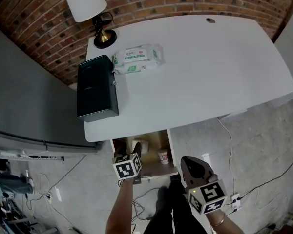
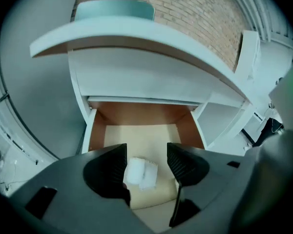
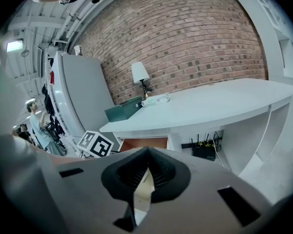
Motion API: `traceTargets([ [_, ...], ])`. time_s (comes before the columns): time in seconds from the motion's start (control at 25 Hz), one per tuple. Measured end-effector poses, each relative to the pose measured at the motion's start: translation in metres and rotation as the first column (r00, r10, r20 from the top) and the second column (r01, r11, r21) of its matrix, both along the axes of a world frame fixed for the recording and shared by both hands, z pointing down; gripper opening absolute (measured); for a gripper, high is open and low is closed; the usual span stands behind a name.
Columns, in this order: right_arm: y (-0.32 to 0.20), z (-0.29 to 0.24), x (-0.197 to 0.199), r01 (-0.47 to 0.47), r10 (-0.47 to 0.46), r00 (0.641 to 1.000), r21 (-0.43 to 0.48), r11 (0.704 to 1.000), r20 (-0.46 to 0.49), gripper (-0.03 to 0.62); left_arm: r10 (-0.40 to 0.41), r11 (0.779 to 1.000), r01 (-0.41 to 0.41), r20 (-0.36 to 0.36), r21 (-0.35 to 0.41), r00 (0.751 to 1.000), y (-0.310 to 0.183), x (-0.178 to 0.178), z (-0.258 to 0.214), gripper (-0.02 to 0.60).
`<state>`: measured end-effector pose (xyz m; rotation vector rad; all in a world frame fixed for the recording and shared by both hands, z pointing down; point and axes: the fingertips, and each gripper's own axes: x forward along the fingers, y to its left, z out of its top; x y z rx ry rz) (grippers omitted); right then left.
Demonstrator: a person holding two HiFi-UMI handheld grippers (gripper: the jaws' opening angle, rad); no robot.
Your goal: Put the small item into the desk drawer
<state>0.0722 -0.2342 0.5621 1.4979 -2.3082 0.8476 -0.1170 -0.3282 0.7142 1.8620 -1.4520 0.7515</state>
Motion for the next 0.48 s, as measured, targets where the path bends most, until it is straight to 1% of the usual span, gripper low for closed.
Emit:
traceTargets([
  [0.12, 0.003, -0.021, -0.006, -0.005, 0.005, 1.000, 0.020, 1.000, -0.006, 0.008, 0.004, 0.998, -0.003, -0.006, 0.070, 1.000, 0.011, -0.008, -0.039, 0.253],
  [0.2, 0.005, -0.035, -0.006, -0.022, 0.023, 1.000, 0.054, 0.998, -0.005, 0.009, 0.001, 0.992, 0.000, -0.008, 0.123, 1.000, 0.019, -0.013, -0.067, 0.223],
  [0.28, 0.011, -0.049, -0.006, -0.041, 0.041, 0.999, 0.089, 0.995, 0.004, 0.009, 0.006, 0.985, -0.004, -0.009, 0.170, 1.000, 0.031, -0.017, -0.095, 0.204],
  [0.48, 0.031, -0.085, -0.009, -0.058, 0.059, 0.998, 0.136, 0.989, -0.005, 0.009, 0.020, 0.962, -0.010, -0.032, 0.273, 0.999, 0.060, -0.026, -0.163, 0.171],
])
